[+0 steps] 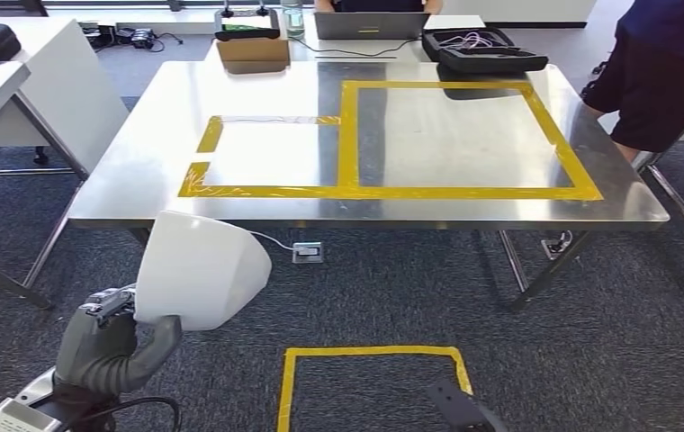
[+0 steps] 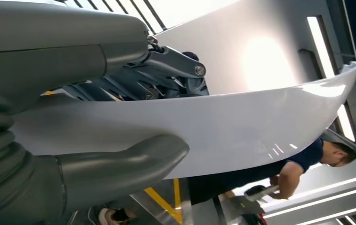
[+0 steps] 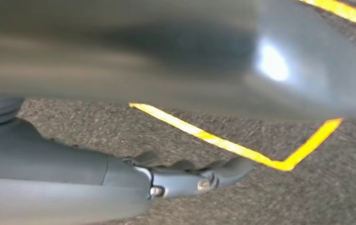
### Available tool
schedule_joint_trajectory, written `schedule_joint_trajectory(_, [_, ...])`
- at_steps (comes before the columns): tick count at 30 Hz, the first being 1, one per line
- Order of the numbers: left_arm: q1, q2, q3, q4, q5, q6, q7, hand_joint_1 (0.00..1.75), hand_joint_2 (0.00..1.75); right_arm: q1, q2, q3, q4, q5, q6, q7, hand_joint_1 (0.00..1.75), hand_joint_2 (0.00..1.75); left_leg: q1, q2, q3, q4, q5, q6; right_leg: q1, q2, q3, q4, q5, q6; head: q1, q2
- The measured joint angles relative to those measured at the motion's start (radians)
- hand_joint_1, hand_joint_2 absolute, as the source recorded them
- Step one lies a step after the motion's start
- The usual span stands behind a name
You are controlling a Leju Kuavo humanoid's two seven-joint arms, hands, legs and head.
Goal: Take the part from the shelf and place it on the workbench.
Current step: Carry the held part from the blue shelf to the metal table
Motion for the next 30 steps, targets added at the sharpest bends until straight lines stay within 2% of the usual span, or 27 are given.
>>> schedule_joint_trajectory(2, [-0.001,0.0,0.0,0.0,0.0,0.002,-0.002,1.75,1.75,-0.001,-0.002,0.0,0.0,0.001,-0.001,-0.002,0.0,0.0,0.0,0.013,0.004,-0.005,0.0,0.015,-0.002,0.003,-0.001,0.003,-0.003,0.012,0.0,0.0])
schedule_joint_trajectory(4, [-0.002,-0.001,0.0,0.0,0.0,0.003,-0.003,1.75,1.75,-0.004,-0.003,0.0,0.0,0.004,-0.004,-0.006,0.0,0.0,0.003,0.025,0.011,-0.013,0.0,0.028,-0.003,-0.011,-0.03,0.062,-0.034,0.023,0.001,0.0])
schedule_joint_trajectory(6, [-0.002,-0.002,0.0,0.0,0.0,0.003,-0.004,1.75,1.75,-0.008,-0.004,0.0,0.0,0.01,-0.009,-0.008,0.0,0.0,0.002,0.035,0.014,-0.013,-0.006,0.035,-0.003,-0.023,-0.104,0.194,-0.089,0.031,0.001,0.0])
schedule_joint_trajectory(7, [-0.001,-0.002,0.0,0.0,0.0,0.003,-0.005,1.75,1.75,-0.009,-0.005,0.0,0.0,0.013,-0.012,-0.007,0.0,0.0,0.002,0.039,0.016,-0.013,-0.009,0.037,-0.004,-0.024,-0.142,0.254,-0.106,0.033,0.001,0.0])
schedule_joint_trajectory(8, [-0.001,-0.003,0.0,0.0,0.0,0.003,-0.005,1.75,1.75,-0.009,-0.006,0.0,0.0,0.016,-0.014,-0.004,0.0,0.0,0.001,0.04,0.02,-0.013,-0.012,0.037,-0.004,-0.025,-0.165,0.286,-0.105,0.034,0.001,0.0])
schedule_joint_trajectory(9, [-0.001,-0.004,0.0,0.0,0.0,0.003,-0.005,1.75,1.75,-0.008,-0.006,0.0,0.0,0.018,-0.016,0.0,0.0,0.0,0.001,0.041,0.025,-0.013,-0.016,0.036,-0.004,-0.025,-0.168,0.277,-0.082,0.034,0.001,0.0])
schedule_joint_trajectory(10, [-0.001,-0.005,0.0,0.0,0.0,0.003,-0.005,1.75,1.75,-0.008,-0.007,0.0,0.0,0.019,-0.018,0.003,0.0,0.0,0.001,0.041,0.032,-0.013,-0.02,0.035,-0.004,-0.026,-0.149,0.228,-0.043,0.032,0.001,0.0])
schedule_joint_trajectory(11, [-0.001,-0.006,0.0,0.0,0.001,0.003,-0.005,1.75,1.75,-0.008,-0.009,0.0,0.0,0.021,-0.02,0.006,0.0,0.0,0.001,0.041,0.039,-0.013,-0.026,0.033,-0.003,-0.029,-0.118,0.155,0.001,0.028,0.001,0.0])
schedule_joint_trajectory(12, [-0.001,-0.006,0.0,0.0,0.001,0.002,-0.005,1.75,1.75,-0.008,-0.01,0.0,0.0,0.021,-0.023,0.008,0.0,0.0,-0.001,0.041,0.045,-0.012,-0.032,0.029,-0.001,-0.032,-0.086,0.086,0.03,0.023,0.001,0.0])
schedule_joint_trajectory(13, [-0.001,-0.006,0.0,0.0,0.001,0.001,-0.005,1.75,1.75,-0.009,-0.011,0.0,0.0,0.019,-0.026,0.008,0.0,0.0,-0.002,0.041,0.049,-0.012,-0.037,0.024,0.002,-0.034,-0.062,0.036,0.046,0.016,0.001,0.0])
schedule_joint_trajectory(15, [-0.001,-0.006,0.0,0.0,0.001,-0.002,-0.005,1.75,1.75,-0.008,-0.012,-0.004,0.0,0.007,-0.032,0.008,0.0,0.0,-0.005,0.041,0.052,-0.013,-0.044,0.013,0.008,-0.036,-0.047,0.003,0.041,0.003,0.001,0.0])
schedule_joint_trajectory(18, [-0.001,-0.003,0.0,-0.004,0.0,-0.007,-0.005,1.75,1.75,-0.004,-0.01,-0.02,0.0,-0.019,-0.036,0.005,0.0,0.0,-0.003,0.044,0.055,0.001,-0.059,-0.005,0.003,-0.029,-0.038,-0.005,0.038,-0.017,0.0,0.0])
schedule_joint_trajectory(19, [-0.002,-0.002,0.0,-0.005,0.0,-0.008,-0.005,1.75,1.75,-0.005,-0.008,-0.026,0.0,-0.024,-0.036,0.004,0.0,0.0,-0.002,0.044,0.04,0.036,-0.076,-0.012,0.0,-0.025,-0.032,-0.009,0.037,-0.022,-0.001,0.0])
schedule_joint_trajectory(20, [-0.001,0.0,0.0,-0.006,0.0,-0.008,-0.005,1.75,1.75,-0.005,-0.006,-0.03,0.0,-0.026,-0.036,0.004,0.0,0.0,0.0,0.042,0.012,0.09,-0.1,-0.017,-0.001,-0.023,-0.027,-0.011,0.036,-0.027,-0.001,0.0])
schedule_joint_trajectory(22, [0.0,0.003,0.0,-0.004,0.0,-0.009,-0.004,1.75,1.75,-0.007,-0.001,-0.038,0.0,-0.027,-0.037,0.005,0.0,0.0,0.001,0.041,-0.069,0.224,-0.147,-0.025,-0.001,-0.018,-0.021,-0.01,0.029,-0.033,-0.002,0.0])
schedule_joint_trajectory(23, [0.0,0.005,0.0,-0.004,0.0,-0.009,-0.004,1.75,1.75,-0.007,0.001,-0.041,0.0,-0.024,-0.037,0.005,0.0,0.0,0.002,0.041,-0.1,0.265,-0.15,-0.027,-0.001,-0.015,-0.017,-0.009,0.025,-0.034,-0.002,0.0])
schedule_joint_trajectory(24, [0.001,0.006,0.0,-0.003,0.0,-0.009,-0.003,1.75,1.75,-0.007,0.003,-0.042,0.0,-0.02,-0.038,0.006,0.0,0.0,0.003,0.041,-0.115,0.272,-0.132,-0.028,-0.001,-0.012,-0.013,-0.008,0.02,-0.033,-0.002,0.0])
schedule_joint_trajectory(25, [0.001,0.006,0.0,-0.003,0.0,-0.01,-0.002,1.75,1.75,-0.007,0.004,-0.042,0.0,-0.015,-0.038,0.007,0.0,0.0,0.004,0.041,-0.11,0.238,-0.095,-0.028,-0.002,-0.009,-0.006,-0.007,0.014,-0.031,-0.002,0.0])
schedule_joint_trajectory(27, [0.0,0.007,0.0,-0.006,0.0,-0.009,0.0,1.75,1.75,-0.008,0.005,-0.042,0.0,-0.006,-0.038,0.008,0.0,0.0,0.005,0.038,-0.062,0.107,-0.011,-0.026,-0.001,-0.004,0.009,-0.002,-0.001,-0.022,-0.002,0.0])
schedule_joint_trajectory(28, [0.001,0.007,0.0,-0.008,0.0,-0.009,0.0,1.75,1.75,-0.009,0.006,-0.042,0.0,-0.003,-0.038,0.009,0.0,0.0,0.005,0.036,-0.039,0.052,0.012,-0.02,0.0,-0.002,0.014,0.001,-0.009,-0.017,-0.002,0.0])
schedule_joint_trajectory(29, [0.001,0.007,0.0,-0.01,0.0,-0.009,0.001,1.75,1.75,-0.011,0.006,-0.042,0.0,-0.001,-0.038,0.009,0.0,0.0,0.004,0.033,-0.026,0.02,0.019,-0.013,0.001,-0.001,0.015,0.002,-0.014,-0.011,-0.001,0.0])
schedule_joint_trajectory(30, [0.002,0.008,0.0,-0.011,0.0,-0.009,0.001,1.75,1.75,-0.012,0.006,-0.042,0.0,0.001,-0.038,0.009,0.0,0.0,0.002,0.032,-0.022,0.011,0.014,-0.005,0.002,-0.001,0.016,0.001,-0.017,-0.005,0.0,0.0])
